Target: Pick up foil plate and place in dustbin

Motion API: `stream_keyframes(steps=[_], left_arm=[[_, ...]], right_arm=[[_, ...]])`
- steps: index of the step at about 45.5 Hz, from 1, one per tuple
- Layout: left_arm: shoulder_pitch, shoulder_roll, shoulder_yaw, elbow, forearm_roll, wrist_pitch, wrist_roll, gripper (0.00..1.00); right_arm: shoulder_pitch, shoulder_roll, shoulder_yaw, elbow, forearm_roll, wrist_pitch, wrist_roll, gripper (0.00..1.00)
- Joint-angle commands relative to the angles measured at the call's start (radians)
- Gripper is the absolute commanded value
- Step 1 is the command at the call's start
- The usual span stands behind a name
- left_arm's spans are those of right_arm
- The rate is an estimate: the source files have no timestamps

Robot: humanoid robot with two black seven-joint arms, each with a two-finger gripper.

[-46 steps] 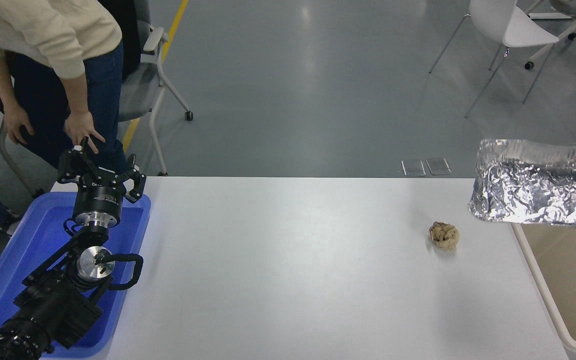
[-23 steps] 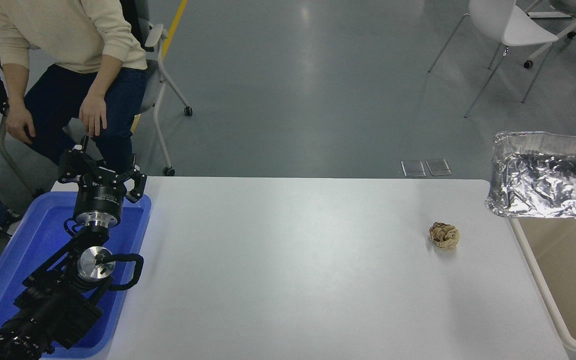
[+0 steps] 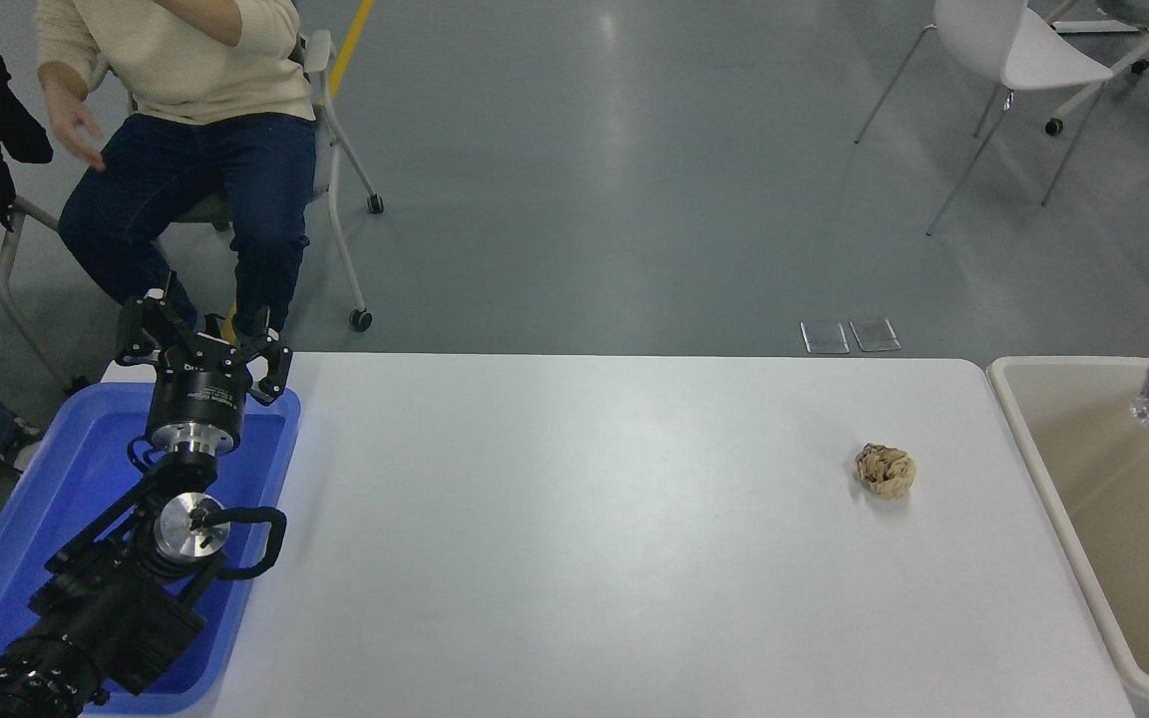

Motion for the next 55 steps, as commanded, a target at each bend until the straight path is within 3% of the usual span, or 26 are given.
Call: stream_keyframes(steps=[1, 13, 23, 25, 27, 28, 29, 42, 47, 55], left_arm=[[-0.001, 0.0, 0.0, 0.0, 0.0, 0.0, 0.0, 0.99], [-0.001, 0.0, -0.002, 0.002, 0.0, 0.0, -0.002, 0.99], [-0.001, 0.0, -0.002, 0.002, 0.0, 0.0, -0.002, 0.99], [-0.001, 0.0, 0.0, 0.0, 0.0, 0.0, -0.002, 0.99], [-0.001, 0.0, -0.002, 0.0, 0.0, 0.0, -0.002, 0.99], [-0.001, 0.0, -0.002, 0.002, 0.0, 0.0, -0.002, 0.99], [-0.001, 0.0, -0.002, 0.0, 0.0, 0.0, -0.002, 0.99], [-0.001, 0.0, 0.0, 0.0, 0.0, 0.0, -0.002, 0.99], [-0.001, 0.0, 0.0, 0.0, 0.001, 0.0, -0.002, 0.99], [-0.001, 0.0, 0.0, 0.002, 0.0, 0.0, 0.0, 0.99]], right_arm=[[-0.592, 0.184, 0.56, -0.431, 0.032, -0.03, -0.008, 0.0], [-0.714, 0.35, 0.584, -0.462, 0.284, -0.185, -0.079, 0.0], [-0.723, 0.372, 0.587, -0.468, 0.371, -0.185, -0.105, 0.01], [-0.723, 0.372, 0.588, -0.468, 0.374, -0.185, -0.105, 0.4], [-0.723, 0.372, 0.591, -0.468, 0.374, -0.185, -0.105, 0.71], [-0.722, 0.37, 0.593, -0.468, 0.374, -0.183, -0.105, 0.95], [-0.722, 0.369, 0.593, -0.468, 0.374, -0.183, -0.105, 1.0], [-0.617, 0.35, 0.584, -0.368, 0.356, -0.169, -0.094, 1.0], [-0.535, 0.281, 0.573, -0.229, 0.325, -0.169, -0.094, 1.0], [-0.343, 0.094, 0.573, 0.184, 0.171, -0.169, -0.094, 1.0]])
